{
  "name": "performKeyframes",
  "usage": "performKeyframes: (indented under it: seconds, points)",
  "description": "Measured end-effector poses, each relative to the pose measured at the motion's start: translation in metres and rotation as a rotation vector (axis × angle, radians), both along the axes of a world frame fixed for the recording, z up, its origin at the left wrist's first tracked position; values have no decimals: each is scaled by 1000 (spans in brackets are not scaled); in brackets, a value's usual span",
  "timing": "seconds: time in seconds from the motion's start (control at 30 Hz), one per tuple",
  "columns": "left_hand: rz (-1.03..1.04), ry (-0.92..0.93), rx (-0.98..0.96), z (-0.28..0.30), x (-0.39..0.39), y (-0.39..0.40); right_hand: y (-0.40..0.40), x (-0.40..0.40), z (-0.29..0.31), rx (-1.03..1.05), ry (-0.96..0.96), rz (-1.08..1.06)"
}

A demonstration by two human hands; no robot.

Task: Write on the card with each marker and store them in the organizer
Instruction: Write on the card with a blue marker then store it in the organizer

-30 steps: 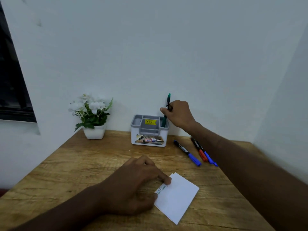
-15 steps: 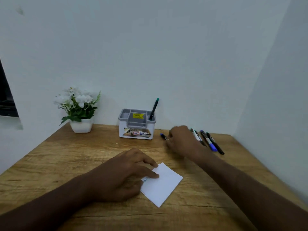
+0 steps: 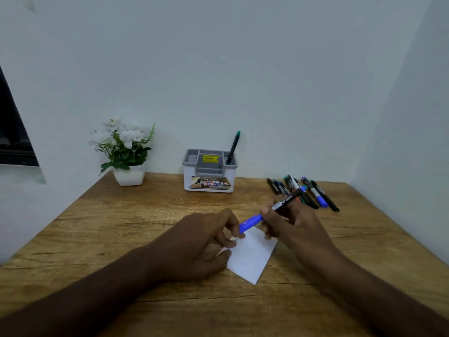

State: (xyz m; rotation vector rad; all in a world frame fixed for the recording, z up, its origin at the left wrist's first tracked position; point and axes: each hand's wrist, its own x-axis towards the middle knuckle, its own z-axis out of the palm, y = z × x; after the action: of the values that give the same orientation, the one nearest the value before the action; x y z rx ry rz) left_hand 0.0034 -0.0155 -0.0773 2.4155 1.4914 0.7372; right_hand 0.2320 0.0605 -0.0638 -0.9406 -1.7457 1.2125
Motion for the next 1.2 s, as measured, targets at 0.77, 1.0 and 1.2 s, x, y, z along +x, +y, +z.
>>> performKeyframes:
  seconds: [0.77,1.0,1.2]
  points:
    - [172,193,27,-6,1,11,-12,-6,1,-412,443,250]
    - [65,-27,37,-7,-1,10,13,-2,-6,-246,369,-26]
    - [102,69,-5,-8,-3,12,16,0,-9,-270,261,75]
